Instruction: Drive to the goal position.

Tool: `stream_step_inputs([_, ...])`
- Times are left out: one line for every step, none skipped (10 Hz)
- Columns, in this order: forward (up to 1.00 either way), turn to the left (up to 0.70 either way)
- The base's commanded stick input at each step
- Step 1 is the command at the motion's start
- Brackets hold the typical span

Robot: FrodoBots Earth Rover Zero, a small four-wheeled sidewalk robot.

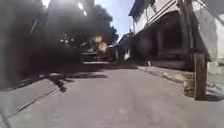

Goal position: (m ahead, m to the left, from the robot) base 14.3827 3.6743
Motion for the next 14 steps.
stream_step_inputs([1.00,-0.05])
stream_step_inputs([1.00,0.18])
stream_step_inputs([1.00,0.11])
stream_step_inputs([1.00,0.09])
stream_step_inputs([1.00,0.09])
stream_step_inputs([1.00,0.09])
stream_step_inputs([1.00,0.09])
stream_step_inputs([1.00,0.09])
stream_step_inputs([1.00,0.09])
stream_step_inputs([1.00,0.09])
stream_step_inputs([1.00,-0.26])
stream_step_inputs([1.00,-0.31])
stream_step_inputs([1.00,-0.31])
stream_step_inputs([1.00,-0.31])
